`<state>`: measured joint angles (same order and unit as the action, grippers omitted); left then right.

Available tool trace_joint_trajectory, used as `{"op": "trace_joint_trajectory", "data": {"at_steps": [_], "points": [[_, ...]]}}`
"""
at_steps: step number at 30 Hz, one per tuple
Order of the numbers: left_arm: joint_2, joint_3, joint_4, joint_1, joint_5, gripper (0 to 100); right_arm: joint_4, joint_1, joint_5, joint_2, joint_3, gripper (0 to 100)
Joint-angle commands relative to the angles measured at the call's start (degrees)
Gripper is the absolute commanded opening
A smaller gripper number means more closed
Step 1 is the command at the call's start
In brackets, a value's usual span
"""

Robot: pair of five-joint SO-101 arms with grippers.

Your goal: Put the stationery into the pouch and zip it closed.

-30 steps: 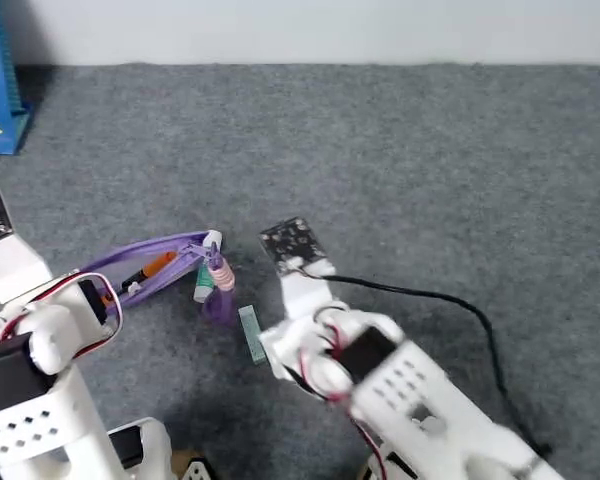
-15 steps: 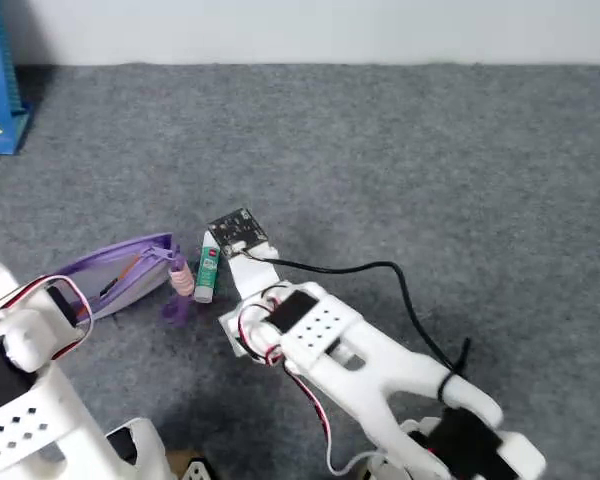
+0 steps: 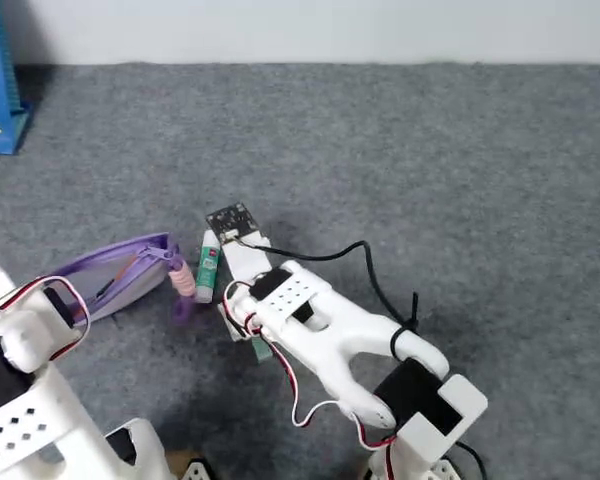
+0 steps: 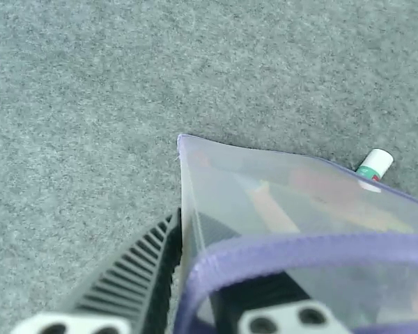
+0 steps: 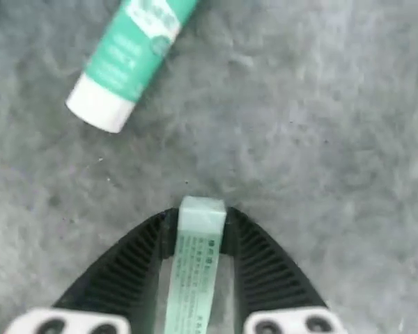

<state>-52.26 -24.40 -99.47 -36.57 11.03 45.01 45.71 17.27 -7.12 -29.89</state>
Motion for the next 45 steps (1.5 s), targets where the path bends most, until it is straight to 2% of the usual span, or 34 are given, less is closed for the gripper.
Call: {"op": "trace_joint_trajectory", "data": {"at_steps": [1, 10, 18, 27, 39, 45], "points": [[-0.09, 0.48, -0.88, -0.44, -0.7, 1, 6.11, -0.31, 0.18, 4.79, 2.99, 0.3], [-0.09, 0.4, -0.97, -0.35, -0.7, 1, 24.75, -0.48, 0.35, 27.12, 2.55, 0.7], [-0.09, 0.4, -0.97, -0.18, -0.62, 1, 26.59, 0.22, -0.18, 47.87, 2.9, 0.7], [-0.09, 0.4, -0.97, -0.18, -0.62, 1, 15.34, 6.99, -2.2, 59.38, 2.55, 0.7], [-0.09, 0.4, -0.97, -0.18, -0.62, 1, -5.14, 7.08, -2.2, 59.91, 1.76, 0.8], [-0.09, 0.4, -0.97, -0.09, -0.62, 1, -21.85, 7.08, -2.2, 59.91, -5.8, 0.8]]}}
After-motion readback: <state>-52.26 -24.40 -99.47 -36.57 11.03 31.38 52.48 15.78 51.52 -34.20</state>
